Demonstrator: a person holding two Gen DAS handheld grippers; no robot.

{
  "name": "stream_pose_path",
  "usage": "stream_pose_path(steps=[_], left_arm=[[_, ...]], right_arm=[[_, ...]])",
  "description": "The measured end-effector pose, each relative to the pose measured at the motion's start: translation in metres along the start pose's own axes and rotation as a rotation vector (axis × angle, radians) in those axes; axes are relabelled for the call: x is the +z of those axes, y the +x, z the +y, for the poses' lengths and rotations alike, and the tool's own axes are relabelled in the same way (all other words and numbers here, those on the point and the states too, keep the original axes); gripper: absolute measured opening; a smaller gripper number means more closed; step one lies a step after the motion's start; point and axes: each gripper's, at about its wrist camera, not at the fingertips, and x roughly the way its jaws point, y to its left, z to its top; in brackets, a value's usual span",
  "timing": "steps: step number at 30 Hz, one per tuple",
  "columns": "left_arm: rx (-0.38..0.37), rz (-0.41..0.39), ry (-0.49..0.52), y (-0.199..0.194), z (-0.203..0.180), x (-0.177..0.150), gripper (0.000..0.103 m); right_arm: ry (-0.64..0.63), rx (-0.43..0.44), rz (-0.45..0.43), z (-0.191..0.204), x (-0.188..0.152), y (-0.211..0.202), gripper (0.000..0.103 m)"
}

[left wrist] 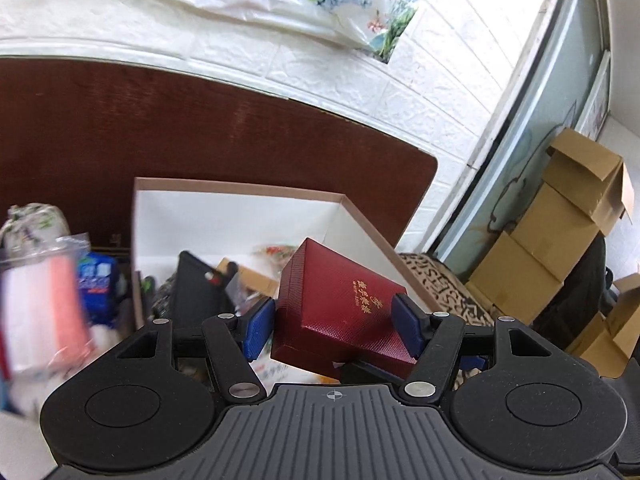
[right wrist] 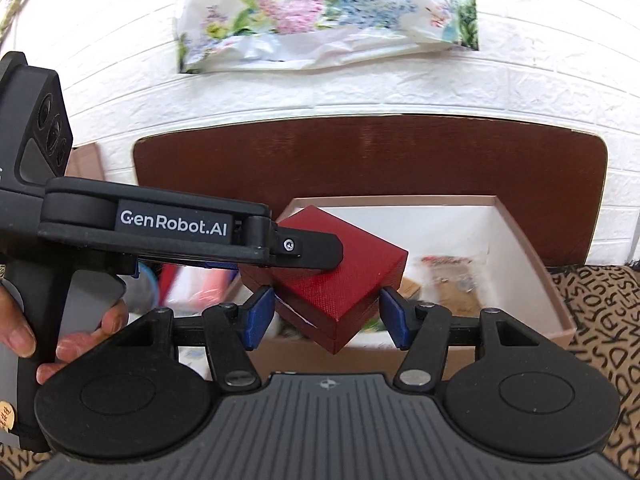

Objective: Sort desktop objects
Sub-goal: 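Grasp the red gift box with the left gripper and carry it toward the tan box, then lower the red gift box into the tan box and open the left gripper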

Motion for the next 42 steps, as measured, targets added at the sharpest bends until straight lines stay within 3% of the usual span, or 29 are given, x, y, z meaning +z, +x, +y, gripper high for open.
stream_pose_path(steps=[10, 25, 30, 32, 35, 37, 39, 42], left_arm=[[-0.003, 0.085, -0.081, 0.089, 0.006, 0.035, 0.066], [0.048, 0.181, -0.192, 0.187, 0.034, 0.044, 0.067], [0.036, 0.233, -0.279, 0.206, 0.047, 0.044, 0.076], [0.012, 0.231, -0.282, 0.207, 0.047, 0.044, 0.088], [-0.008, 0.216, -0.240, 0.200, 0.039, 0.043, 0.098], [-0.002, 0.220, -0.209, 0.196, 0.034, 0.042, 0.102], [-0.003, 0.224, -0.218, 0.192, 0.034, 0.042, 0.103], [-0.004, 0.228, -0.258, 0.186, 0.036, 0.042, 0.103]], right_arm=[[-0.010, -0.033, 0.082, -0.060, 0.027, 0.052, 0.063], [0.014, -0.061, 0.255, -0.116, 0.039, 0.135, 0.063], [0.010, -0.087, 0.311, -0.122, 0.041, 0.155, 0.063], [0.026, -0.104, 0.337, -0.124, 0.043, 0.159, 0.062], [0.014, -0.096, 0.349, -0.120, 0.044, 0.158, 0.069], [-0.017, -0.154, 0.343, -0.115, 0.043, 0.157, 0.080], [0.003, -0.188, 0.337, -0.115, 0.042, 0.153, 0.092], [0.008, -0.188, 0.314, -0.115, 0.040, 0.144, 0.099]])
